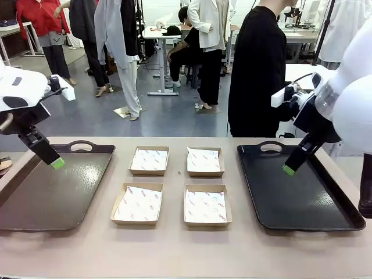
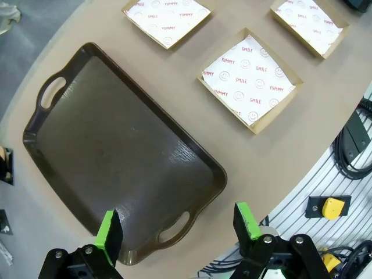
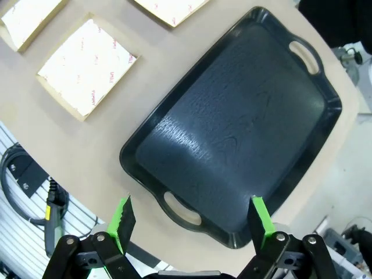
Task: Individually package the donuts and arrange them on the tray.
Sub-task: Pick up one Paper togo box.
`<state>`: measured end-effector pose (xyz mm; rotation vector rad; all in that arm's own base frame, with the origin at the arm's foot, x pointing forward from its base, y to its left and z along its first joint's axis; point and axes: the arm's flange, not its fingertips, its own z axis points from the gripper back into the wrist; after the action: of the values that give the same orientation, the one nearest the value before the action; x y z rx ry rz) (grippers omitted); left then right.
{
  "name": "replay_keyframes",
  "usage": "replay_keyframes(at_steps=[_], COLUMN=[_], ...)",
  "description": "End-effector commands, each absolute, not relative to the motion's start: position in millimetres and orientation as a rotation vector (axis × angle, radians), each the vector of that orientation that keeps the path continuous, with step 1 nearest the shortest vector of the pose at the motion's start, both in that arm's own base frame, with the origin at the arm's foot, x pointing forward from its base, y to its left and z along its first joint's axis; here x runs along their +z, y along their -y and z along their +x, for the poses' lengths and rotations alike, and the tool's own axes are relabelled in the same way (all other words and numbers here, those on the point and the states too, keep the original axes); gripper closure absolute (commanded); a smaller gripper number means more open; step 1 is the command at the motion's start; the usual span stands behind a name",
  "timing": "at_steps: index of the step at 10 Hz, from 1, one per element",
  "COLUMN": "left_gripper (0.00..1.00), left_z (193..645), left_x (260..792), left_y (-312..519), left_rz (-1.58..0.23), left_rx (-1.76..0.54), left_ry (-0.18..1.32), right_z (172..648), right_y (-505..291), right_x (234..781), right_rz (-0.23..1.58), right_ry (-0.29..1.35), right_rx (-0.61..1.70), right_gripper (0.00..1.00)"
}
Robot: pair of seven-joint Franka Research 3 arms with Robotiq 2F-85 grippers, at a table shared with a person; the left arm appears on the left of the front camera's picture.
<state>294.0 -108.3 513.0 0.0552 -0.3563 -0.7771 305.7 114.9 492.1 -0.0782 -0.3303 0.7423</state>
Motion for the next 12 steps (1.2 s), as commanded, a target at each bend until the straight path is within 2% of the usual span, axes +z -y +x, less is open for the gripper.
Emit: replay_keyframes(at_steps=[1,4,5,7,9,10,12], left_gripper=[0.00,0.00,0.00,0.00,0.00,0.00,0.00], left_z=[297,297,298,300,310,310,308], left_x=[503,503,504,519,517,518,514], left_y=[114,114,112,87,48,31,3], left_rz=[0.043,0.043,0.053,-0.486,-0.920,-1.081,-1.274], left_rx=[-0.787,-0.787,-0.783,-0.670,-0.508,-0.432,-0.276], left_ry=[0.330,0.330,0.326,0.284,0.202,0.183,0.184], right_z=[315,312,317,317,325,325,325], right_y=[-120,-117,-120,-82,-23,1,43], right_x=[484,485,482,501,515,516,509], right_rz=[-0.075,-0.076,0.136,0.588,0.975,1.111,1.310], right_ry=[0.337,0.323,0.251,0.218,0.221,0.224,0.241], right_rx=[0.748,0.745,0.760,0.655,0.491,0.412,0.273], right_gripper=[0.00,0.00,0.00,0.00,0.00,0.00,0.00])
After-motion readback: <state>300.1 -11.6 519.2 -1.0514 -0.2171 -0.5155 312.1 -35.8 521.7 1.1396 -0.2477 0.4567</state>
